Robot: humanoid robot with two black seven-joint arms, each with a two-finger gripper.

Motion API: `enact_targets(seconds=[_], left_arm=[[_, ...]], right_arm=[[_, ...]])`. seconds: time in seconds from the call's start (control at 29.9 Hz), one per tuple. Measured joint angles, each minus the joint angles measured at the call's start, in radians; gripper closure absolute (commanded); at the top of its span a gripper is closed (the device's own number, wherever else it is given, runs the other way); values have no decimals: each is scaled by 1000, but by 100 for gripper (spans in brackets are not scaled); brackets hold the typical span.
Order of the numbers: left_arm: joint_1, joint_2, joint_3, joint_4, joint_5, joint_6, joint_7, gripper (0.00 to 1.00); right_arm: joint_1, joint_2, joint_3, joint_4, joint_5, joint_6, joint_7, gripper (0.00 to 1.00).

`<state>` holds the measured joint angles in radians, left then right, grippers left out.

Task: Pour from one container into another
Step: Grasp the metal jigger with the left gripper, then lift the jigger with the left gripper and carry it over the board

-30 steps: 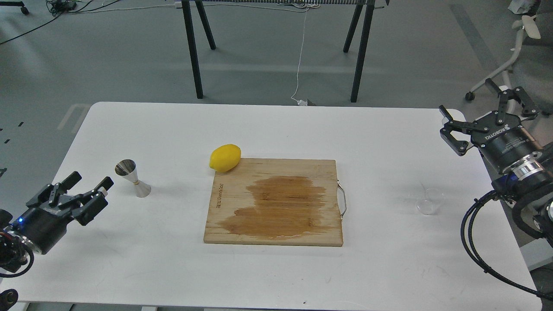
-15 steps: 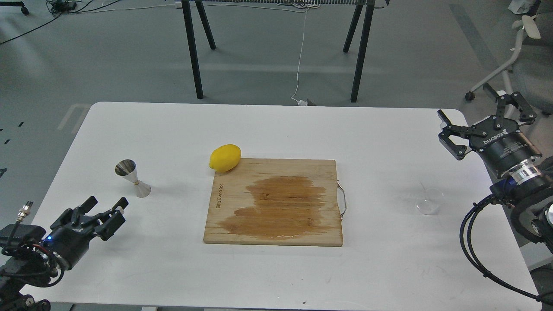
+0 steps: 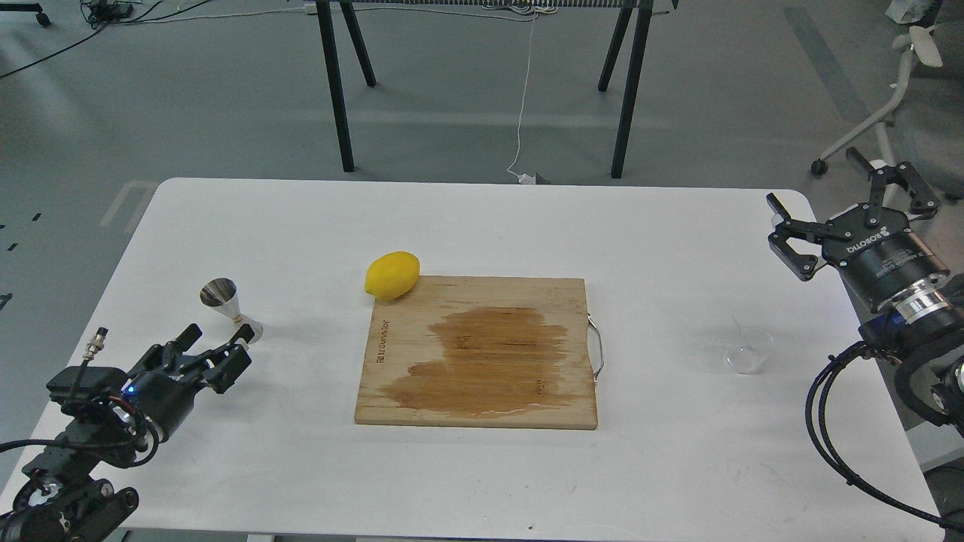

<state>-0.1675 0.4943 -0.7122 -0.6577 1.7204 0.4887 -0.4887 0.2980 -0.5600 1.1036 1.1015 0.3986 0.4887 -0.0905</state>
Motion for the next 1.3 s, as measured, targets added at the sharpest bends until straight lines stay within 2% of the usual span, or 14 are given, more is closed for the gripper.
enact_targets(seconds=[0.47, 0.74, 0.84, 0.97, 1.17, 1.2, 1.3], left_arm=[[-90, -82, 42, 151, -10, 0, 0, 2], [-136, -136, 42, 244, -12, 0, 0, 9], [-156, -160, 42, 282, -12, 0, 0, 19], [-188, -188, 42, 346, -12, 0, 0, 39], [-215, -206, 42, 415, -12, 0, 0, 91], [-217, -207, 42, 417, -12, 0, 0, 96], [-220, -207, 41, 419, -16, 0, 0, 100]], right_arm=[[0, -1, 1, 0, 0, 0, 0, 2], [-2, -3, 3, 0, 0, 0, 0, 2], [-3, -3, 7, 0, 0, 0, 0, 2], [-6, -4, 9, 0, 0, 0, 0, 2], [-11, -5, 9, 0, 0, 0, 0, 2], [-11, -5, 9, 0, 0, 0, 0, 2], [-11, -5, 9, 0, 0, 0, 0, 2]])
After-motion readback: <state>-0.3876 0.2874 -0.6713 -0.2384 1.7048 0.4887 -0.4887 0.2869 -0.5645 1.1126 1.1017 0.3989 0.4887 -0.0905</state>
